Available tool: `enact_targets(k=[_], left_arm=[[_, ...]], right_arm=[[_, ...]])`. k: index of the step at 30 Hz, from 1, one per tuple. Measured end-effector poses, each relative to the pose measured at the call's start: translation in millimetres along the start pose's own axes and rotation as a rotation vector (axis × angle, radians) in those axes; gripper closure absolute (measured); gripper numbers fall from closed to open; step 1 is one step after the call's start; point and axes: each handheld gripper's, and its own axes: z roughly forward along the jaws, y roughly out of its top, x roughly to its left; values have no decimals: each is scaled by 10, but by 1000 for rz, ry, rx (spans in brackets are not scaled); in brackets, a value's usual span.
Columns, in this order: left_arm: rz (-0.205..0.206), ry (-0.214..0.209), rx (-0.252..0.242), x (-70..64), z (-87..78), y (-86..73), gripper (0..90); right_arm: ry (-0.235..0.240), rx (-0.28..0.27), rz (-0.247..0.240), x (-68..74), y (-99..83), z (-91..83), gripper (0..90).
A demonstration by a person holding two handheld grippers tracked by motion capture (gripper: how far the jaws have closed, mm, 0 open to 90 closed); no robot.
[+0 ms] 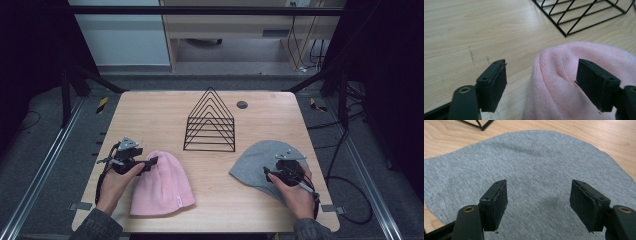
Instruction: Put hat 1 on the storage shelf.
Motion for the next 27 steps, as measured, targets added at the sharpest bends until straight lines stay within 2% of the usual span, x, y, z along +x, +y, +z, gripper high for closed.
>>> enact_targets(k=[3, 4, 5, 6, 8, 10, 13, 14, 16, 18, 19, 22, 27], left_arm=[[8, 5, 28, -1, 29, -11, 292], [16, 6, 49, 5, 52, -21, 292], [23, -1, 94, 10, 107, -53, 319], [23, -1, 94, 10, 107, -53, 326], [34, -16, 142, 10, 163, -79, 336], [40, -30, 147, 3, 173, -81, 369], [30, -36, 164, 9, 197, -91, 414], [23, -51, 167, 18, 206, -93, 414], [9, -90, 164, 31, 208, -94, 541], [4, -103, 164, 28, 209, -96, 572], [0, -120, 165, 28, 204, -96, 661], [7, -116, 165, 12, 184, -82, 739], [19, -99, 150, -1, 140, -62, 775]], right_arm=[[1, 7, -6, 6, 3, 10, 301], [1, 7, -6, 6, 3, 10, 301], [7, 13, -9, 14, 3, 23, 299], [7, 13, -9, 14, 3, 23, 299], [12, 25, -15, 26, 1, 39, 295], [15, 29, -17, 36, 1, 42, 293], [10, 29, -26, 39, 1, 47, 290], [13, 30, -27, 42, 1, 48, 288], [10, 32, -36, 48, 2, 58, 286], [10, 31, -36, 49, 3, 56, 285], [11, 30, -29, 52, 4, 51, 283], [10, 31, -29, 49, 1, 50, 281], [4, 22, -30, 42, 2, 37, 281]])
